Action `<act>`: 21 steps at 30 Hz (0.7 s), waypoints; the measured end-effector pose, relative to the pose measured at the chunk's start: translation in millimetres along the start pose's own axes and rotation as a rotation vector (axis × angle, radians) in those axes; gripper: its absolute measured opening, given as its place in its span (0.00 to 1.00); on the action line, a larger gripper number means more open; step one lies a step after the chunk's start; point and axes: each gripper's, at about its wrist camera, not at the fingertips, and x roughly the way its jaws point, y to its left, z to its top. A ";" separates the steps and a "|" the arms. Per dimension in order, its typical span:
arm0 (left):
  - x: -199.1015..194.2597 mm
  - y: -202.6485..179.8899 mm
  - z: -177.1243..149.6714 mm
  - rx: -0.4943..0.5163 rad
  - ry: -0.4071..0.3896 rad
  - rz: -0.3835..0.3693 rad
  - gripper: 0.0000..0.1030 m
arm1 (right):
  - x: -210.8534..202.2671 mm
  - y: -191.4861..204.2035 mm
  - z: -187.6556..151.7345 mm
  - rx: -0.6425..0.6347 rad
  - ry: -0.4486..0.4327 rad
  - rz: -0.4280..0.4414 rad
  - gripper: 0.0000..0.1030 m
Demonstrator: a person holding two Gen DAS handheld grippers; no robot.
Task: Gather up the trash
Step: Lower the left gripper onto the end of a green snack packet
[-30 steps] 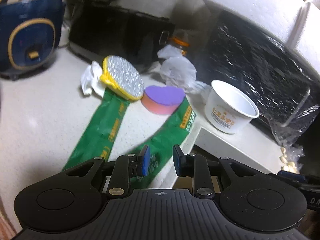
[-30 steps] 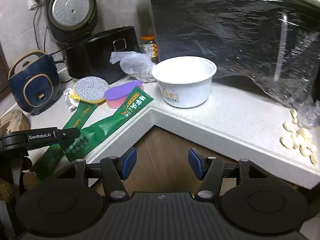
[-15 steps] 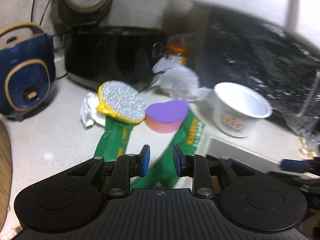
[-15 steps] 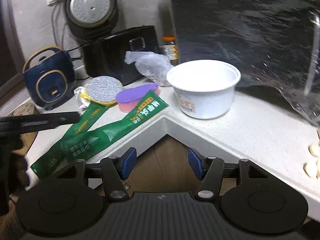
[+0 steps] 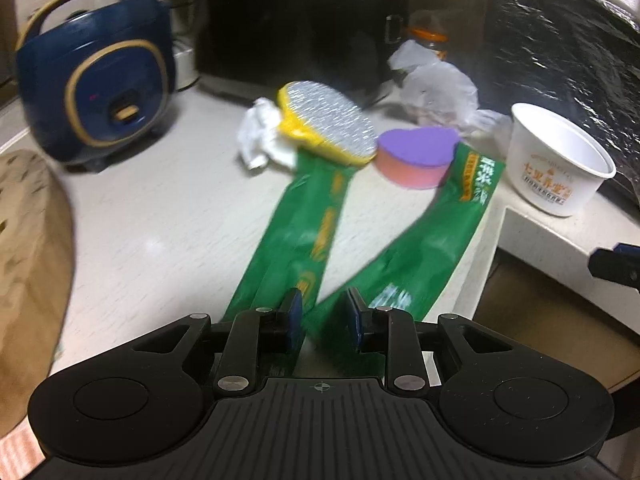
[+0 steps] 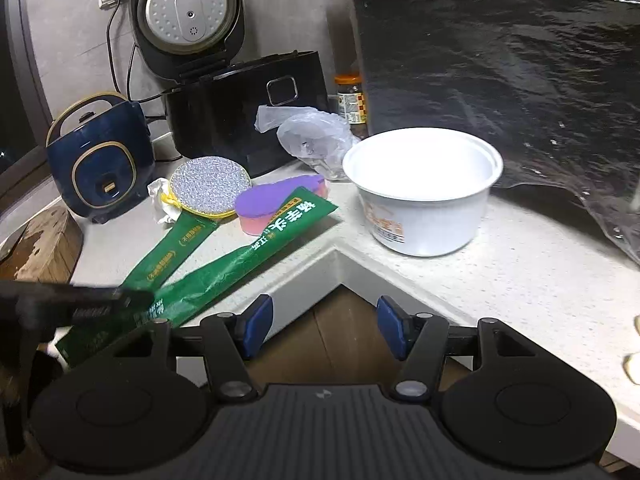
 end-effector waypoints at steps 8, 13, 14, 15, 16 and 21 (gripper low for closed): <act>-16.6 18.1 -14.6 -0.112 0.053 -0.203 0.27 | 13.7 29.5 -2.9 -0.039 0.039 0.072 0.56; -37.0 20.4 -12.6 -0.142 -0.008 -0.268 0.27 | 20.7 44.5 -7.9 -0.067 0.064 0.087 0.57; -42.1 23.4 -9.0 -0.151 -0.039 -0.262 0.27 | 20.6 46.2 -8.5 -0.072 0.065 0.088 0.57; -44.7 24.8 -3.9 -0.154 -0.068 -0.242 0.27 | 20.5 47.7 -9.0 -0.074 0.068 0.088 0.57; -47.4 26.3 -0.7 -0.151 -0.100 -0.208 0.27 | 20.2 48.6 -9.7 -0.074 0.071 0.089 0.57; -32.3 27.0 17.3 -0.133 -0.130 -0.155 0.27 | 13.6 50.0 -17.2 -0.082 0.083 0.087 0.56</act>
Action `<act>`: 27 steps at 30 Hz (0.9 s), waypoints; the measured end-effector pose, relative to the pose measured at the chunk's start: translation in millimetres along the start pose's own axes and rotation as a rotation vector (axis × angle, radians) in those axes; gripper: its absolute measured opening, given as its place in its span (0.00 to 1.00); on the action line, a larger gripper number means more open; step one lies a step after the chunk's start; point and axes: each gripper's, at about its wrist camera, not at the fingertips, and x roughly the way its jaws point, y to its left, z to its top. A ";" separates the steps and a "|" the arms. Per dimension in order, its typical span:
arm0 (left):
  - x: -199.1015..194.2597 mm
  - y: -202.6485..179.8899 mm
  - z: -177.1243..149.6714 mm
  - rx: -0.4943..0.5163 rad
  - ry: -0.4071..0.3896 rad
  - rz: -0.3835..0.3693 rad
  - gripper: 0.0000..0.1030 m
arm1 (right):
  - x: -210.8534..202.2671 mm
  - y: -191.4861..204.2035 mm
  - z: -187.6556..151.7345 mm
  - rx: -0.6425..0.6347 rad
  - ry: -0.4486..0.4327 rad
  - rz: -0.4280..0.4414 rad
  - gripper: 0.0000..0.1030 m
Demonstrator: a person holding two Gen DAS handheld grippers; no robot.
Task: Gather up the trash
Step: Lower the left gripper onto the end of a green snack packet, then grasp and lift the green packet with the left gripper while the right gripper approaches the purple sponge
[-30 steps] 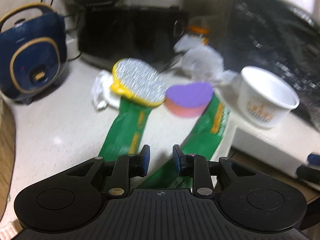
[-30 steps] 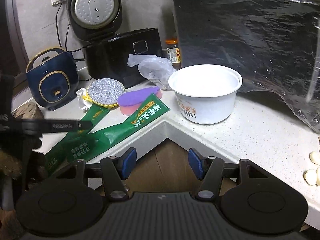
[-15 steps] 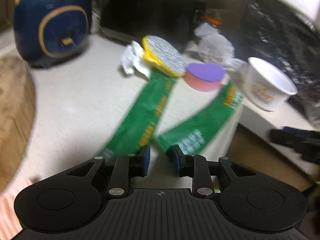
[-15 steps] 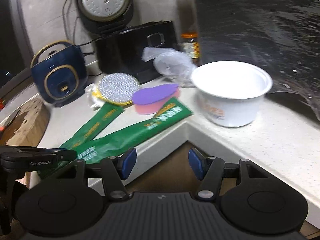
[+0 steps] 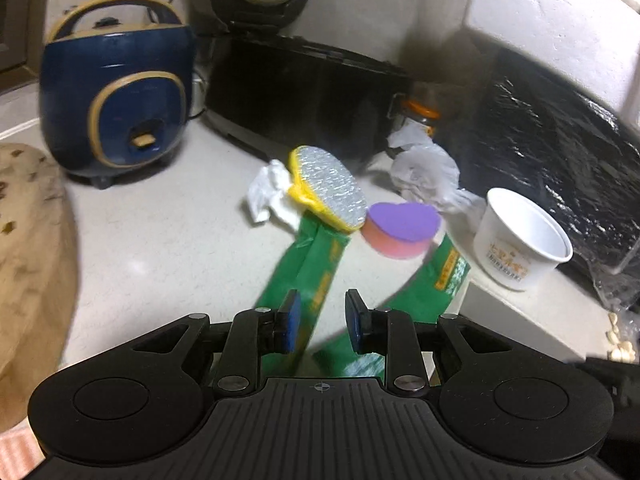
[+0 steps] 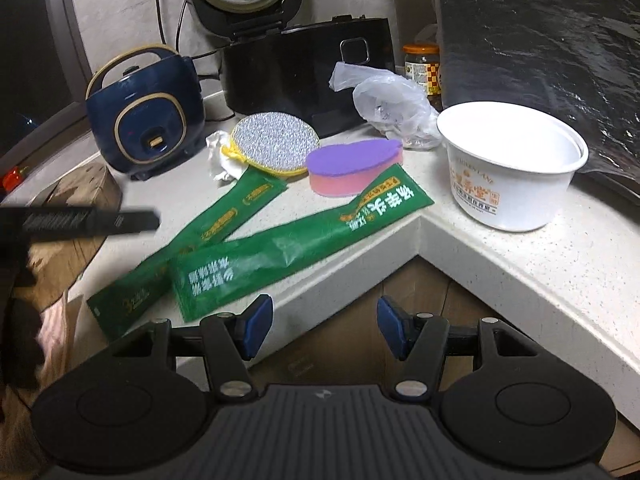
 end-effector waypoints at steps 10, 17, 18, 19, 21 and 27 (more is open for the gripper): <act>68.8 -70.6 -0.2 0.405 0.110 -0.123 0.27 | -19.4 -21.5 -16.7 0.038 0.004 -0.061 0.57; 89.4 -69.4 -2.6 0.426 0.177 -0.118 0.29 | -29.4 -43.8 -30.3 0.082 0.010 -0.097 0.57; 90.7 -71.0 -3.0 0.433 0.179 -0.118 0.30 | -29.9 -46.9 -31.9 0.091 0.013 -0.102 0.57; 92.3 -71.3 -3.0 0.440 0.180 -0.119 0.31 | -30.3 -49.4 -33.3 0.099 0.017 -0.106 0.57; 95.9 -71.8 -2.9 0.447 0.182 -0.123 0.32 | -30.9 -51.8 -34.8 0.104 0.021 -0.110 0.57; 94.6 -71.1 -2.4 0.488 0.201 -0.173 0.35 | -31.1 -52.1 -36.6 0.092 0.024 -0.104 0.58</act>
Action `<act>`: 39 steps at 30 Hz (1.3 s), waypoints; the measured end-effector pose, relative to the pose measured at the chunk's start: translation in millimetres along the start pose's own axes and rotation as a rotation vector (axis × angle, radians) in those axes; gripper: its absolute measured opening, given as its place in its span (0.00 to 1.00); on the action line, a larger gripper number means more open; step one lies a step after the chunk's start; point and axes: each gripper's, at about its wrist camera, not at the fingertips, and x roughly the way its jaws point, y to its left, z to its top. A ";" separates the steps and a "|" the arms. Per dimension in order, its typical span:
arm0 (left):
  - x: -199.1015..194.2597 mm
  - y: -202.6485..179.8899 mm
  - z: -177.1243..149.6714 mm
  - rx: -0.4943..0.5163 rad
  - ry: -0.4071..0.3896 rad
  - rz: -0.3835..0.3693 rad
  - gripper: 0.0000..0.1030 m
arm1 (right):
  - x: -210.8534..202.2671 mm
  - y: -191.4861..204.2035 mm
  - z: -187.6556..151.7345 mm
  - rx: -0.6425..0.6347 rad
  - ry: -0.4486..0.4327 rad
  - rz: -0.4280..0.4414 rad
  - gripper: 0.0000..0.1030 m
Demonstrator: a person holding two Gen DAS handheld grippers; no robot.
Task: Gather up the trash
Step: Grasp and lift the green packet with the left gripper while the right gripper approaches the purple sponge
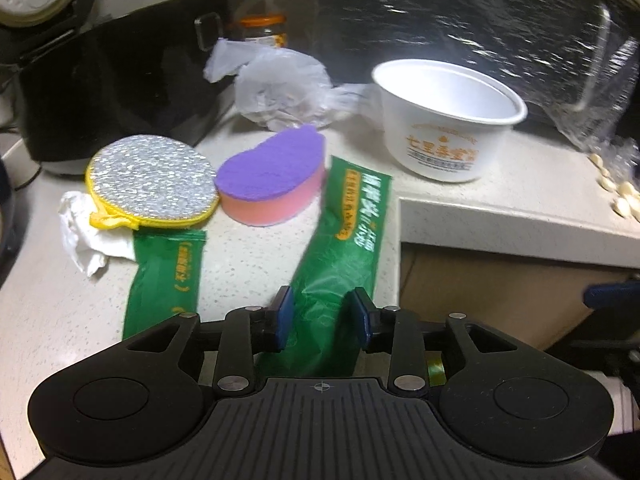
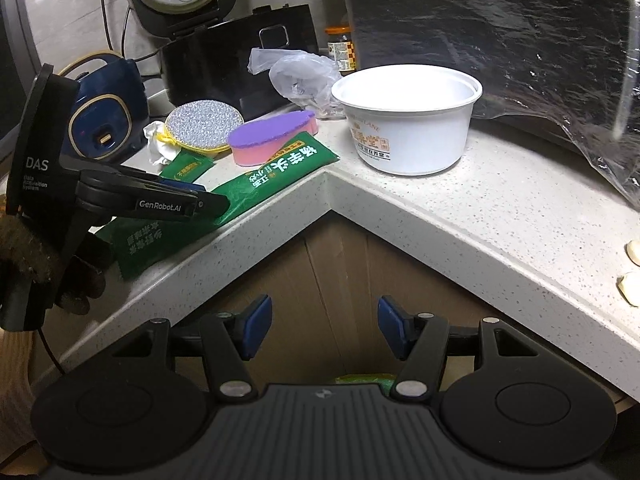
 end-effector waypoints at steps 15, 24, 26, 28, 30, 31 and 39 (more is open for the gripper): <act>-20.3 -4.5 -4.4 0.031 -0.033 -0.026 0.35 | 13.5 -4.9 -4.6 0.026 0.040 0.003 0.58; 6.3 -9.2 4.9 0.007 0.021 -0.011 0.42 | 5.8 9.4 1.0 -0.071 -0.009 0.035 0.58; 5.7 -7.0 4.4 0.000 0.028 -0.022 0.42 | 2.8 12.1 10.6 -0.099 -0.036 0.043 0.58; 4.7 -1.0 3.3 -0.028 0.041 -0.040 0.44 | 1.4 16.6 23.1 -0.127 -0.070 0.053 0.59; 1.2 4.6 -0.9 -0.060 0.051 -0.051 0.44 | 2.2 21.0 37.6 -0.148 -0.101 0.065 0.63; -1.7 6.4 -4.0 -0.070 0.053 -0.052 0.43 | 3.7 22.5 44.9 -0.149 -0.110 0.075 0.64; -42.3 28.1 -38.3 -0.265 -0.006 0.024 0.33 | 42.8 50.2 112.3 -0.182 -0.115 0.162 0.64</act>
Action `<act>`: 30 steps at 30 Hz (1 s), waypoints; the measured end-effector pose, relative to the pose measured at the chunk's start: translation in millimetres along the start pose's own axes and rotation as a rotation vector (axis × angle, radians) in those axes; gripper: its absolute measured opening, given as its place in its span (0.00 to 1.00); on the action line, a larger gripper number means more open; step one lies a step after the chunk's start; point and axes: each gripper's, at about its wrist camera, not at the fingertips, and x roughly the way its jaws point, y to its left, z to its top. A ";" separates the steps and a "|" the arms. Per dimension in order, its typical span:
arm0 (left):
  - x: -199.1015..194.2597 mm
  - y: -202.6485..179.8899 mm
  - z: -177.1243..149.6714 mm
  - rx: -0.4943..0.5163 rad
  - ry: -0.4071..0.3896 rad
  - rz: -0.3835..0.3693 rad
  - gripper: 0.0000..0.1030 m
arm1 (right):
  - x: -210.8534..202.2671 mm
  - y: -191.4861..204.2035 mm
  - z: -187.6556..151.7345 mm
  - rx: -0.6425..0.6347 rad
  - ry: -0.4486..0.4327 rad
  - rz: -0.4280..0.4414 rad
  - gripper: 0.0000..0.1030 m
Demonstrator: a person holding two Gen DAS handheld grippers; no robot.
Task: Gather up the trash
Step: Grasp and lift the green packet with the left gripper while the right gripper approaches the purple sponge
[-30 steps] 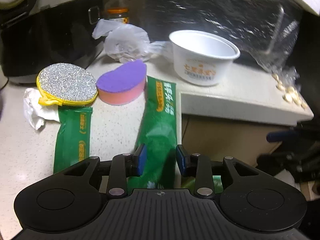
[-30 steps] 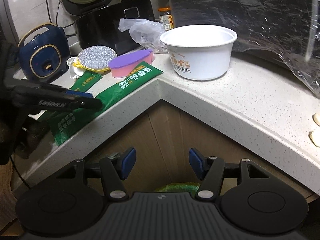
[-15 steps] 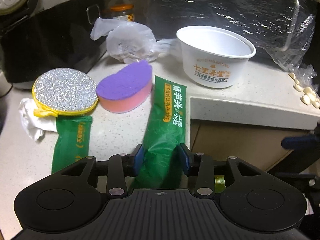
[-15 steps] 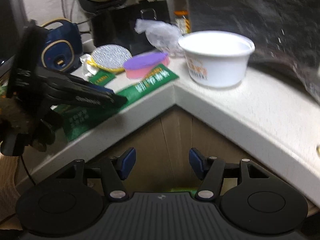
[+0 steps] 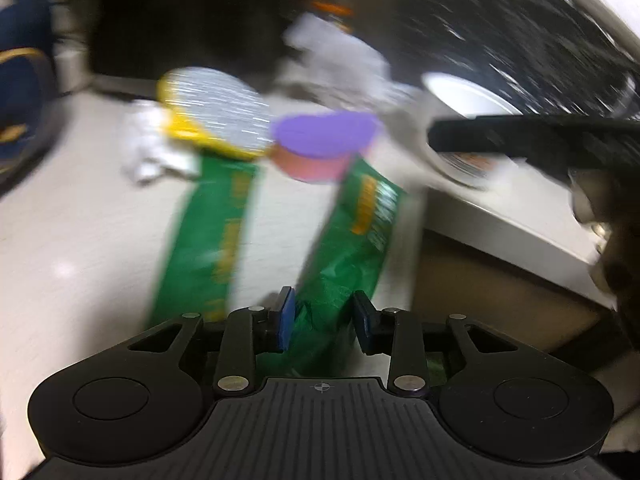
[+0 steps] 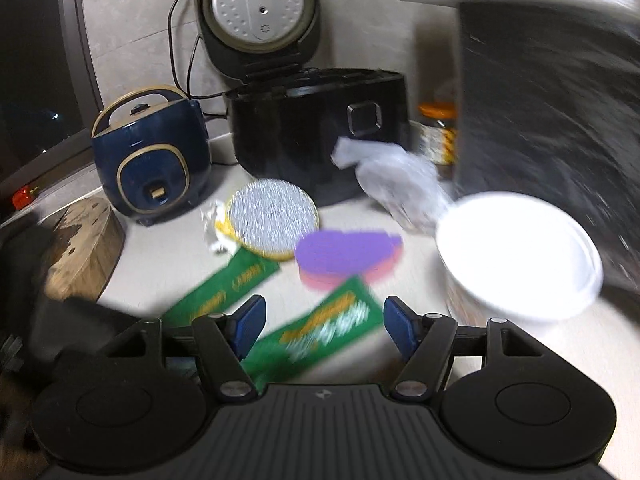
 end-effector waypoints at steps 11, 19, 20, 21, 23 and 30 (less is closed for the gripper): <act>-79.0 52.3 -46.0 -0.294 -0.178 0.156 0.27 | 132.9 15.0 52.8 -0.047 0.060 -0.102 0.64; -71.0 41.7 -47.0 -0.176 -0.084 0.141 0.27 | 105.3 28.0 24.2 -0.005 0.233 0.209 0.67; -68.0 39.4 -47.3 -0.168 -0.074 0.151 0.28 | 96.7 29.5 20.4 0.000 0.247 0.272 0.67; -64.7 37.5 -46.8 -0.156 -0.067 0.163 0.28 | 88.1 31.4 18.1 -0.015 0.235 0.291 0.67; -60.3 32.1 -46.1 -0.127 -0.059 0.188 0.29 | 79.7 37.1 19.4 -0.094 0.184 0.230 0.67; -62.0 25.6 -45.8 -0.143 -0.063 0.215 0.29 | 134.7 30.0 55.8 -0.198 0.083 -0.106 0.67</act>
